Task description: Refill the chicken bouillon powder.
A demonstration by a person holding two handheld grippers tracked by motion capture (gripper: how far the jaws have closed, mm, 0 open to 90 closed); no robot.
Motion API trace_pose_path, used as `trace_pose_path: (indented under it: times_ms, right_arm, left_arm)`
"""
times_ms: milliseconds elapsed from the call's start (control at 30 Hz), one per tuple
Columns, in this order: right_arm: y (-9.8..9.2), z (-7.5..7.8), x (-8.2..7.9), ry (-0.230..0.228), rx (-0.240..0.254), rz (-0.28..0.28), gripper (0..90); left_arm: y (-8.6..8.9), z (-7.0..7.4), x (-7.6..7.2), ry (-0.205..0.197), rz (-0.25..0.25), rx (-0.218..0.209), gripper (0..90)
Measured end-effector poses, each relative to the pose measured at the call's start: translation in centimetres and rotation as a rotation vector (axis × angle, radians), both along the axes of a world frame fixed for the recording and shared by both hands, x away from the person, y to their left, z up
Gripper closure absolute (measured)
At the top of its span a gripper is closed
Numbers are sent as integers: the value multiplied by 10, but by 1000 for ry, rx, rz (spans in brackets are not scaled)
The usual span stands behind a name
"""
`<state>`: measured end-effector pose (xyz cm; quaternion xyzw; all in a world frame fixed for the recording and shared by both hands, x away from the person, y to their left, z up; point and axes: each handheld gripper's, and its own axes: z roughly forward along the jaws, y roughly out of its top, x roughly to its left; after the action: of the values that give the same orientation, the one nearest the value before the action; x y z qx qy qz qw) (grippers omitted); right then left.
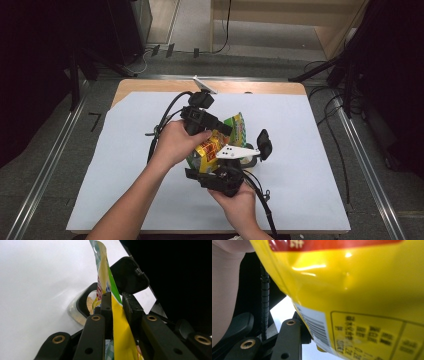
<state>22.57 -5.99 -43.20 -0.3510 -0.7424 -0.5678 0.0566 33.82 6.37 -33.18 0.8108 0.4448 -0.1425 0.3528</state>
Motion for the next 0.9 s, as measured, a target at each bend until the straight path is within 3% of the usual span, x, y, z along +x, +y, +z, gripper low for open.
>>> trace_pose_path:
  times_ms: [367, 900]
  right_arm:
    - [-1, 0, 2, 28, 34, 17, 646]
    - [2, -2, 2, 21, -5, 24, 647]
  left_arm:
    - [4, -3, 0, 11, -8, -3, 768]
    - [10, -11, -2, 2, -4, -57, 759]
